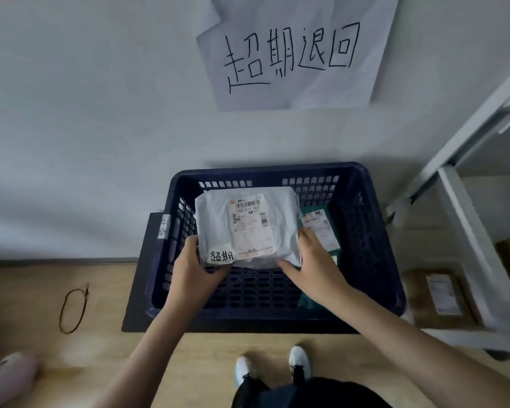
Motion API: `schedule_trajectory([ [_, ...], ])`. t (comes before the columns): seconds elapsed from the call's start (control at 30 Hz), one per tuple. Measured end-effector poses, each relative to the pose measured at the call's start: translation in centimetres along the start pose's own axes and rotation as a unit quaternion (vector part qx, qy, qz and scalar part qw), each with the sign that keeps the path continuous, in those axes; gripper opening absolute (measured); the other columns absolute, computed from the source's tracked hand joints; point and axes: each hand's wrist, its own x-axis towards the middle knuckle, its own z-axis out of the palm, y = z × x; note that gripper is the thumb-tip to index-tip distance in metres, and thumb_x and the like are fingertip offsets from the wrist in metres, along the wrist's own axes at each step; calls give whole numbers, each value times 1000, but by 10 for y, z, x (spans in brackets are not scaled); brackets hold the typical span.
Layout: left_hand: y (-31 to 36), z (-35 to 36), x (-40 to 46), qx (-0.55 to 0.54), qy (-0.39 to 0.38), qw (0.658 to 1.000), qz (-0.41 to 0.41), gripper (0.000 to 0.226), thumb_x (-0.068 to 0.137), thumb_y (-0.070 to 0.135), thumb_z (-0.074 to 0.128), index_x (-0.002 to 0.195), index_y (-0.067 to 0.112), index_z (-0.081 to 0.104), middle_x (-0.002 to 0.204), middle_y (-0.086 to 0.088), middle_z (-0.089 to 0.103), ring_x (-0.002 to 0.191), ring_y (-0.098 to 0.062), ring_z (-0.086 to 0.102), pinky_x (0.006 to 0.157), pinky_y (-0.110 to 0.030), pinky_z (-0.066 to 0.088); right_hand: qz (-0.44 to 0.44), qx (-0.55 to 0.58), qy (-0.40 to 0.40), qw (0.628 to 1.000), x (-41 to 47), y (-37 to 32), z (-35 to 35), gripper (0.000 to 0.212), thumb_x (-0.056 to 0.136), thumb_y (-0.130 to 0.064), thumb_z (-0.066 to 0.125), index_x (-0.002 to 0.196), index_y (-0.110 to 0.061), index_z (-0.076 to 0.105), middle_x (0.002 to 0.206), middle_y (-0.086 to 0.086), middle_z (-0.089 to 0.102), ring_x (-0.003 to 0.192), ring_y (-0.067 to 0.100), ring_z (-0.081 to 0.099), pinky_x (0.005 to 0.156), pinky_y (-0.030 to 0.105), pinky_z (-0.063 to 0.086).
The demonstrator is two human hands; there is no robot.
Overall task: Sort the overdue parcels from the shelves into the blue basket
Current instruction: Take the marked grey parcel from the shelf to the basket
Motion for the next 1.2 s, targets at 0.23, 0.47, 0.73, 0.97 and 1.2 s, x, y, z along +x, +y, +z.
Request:
schedule_trajectory([
  [0.23,-44,4,47,-10,-44,998,-42,64,68,26,94,116,26,51,101,11,68,89,-5,67,69,-31,61,74,-25,2,997,25,2,46,64,94,-24,72,147,-8,41,145,4,45,121,20,55,95,24,44],
  [0.47,-77,22,91,-29,-25,995,-87,66,71,16,90,121,24,48,100,16,61,93,-5,63,74,-24,56,99,6,-93,991,79,28,84,61,92,-34,74,140,-8,46,136,9,47,116,19,53,95,30,45],
  [0.73,-117,55,117,39,-75,989,-122,51,79,17,82,118,21,50,92,13,60,82,1,59,56,-17,42,128,-29,-132,983,111,85,119,40,90,-38,75,106,-12,49,102,-2,47,87,10,47,69,27,39],
  [0.97,-144,72,130,141,-138,972,-131,57,80,13,80,124,12,43,105,0,56,93,-20,58,58,-20,38,149,-55,-154,975,119,86,146,49,88,-30,75,124,-12,47,121,5,48,104,21,55,89,43,53],
  [1.2,-137,70,127,187,-149,965,-106,72,76,12,81,134,5,39,126,-11,49,113,-27,51,80,-33,44,136,-158,-154,966,120,78,141,59,87,-33,77,130,-8,45,123,11,48,110,27,53,86,43,54],
])
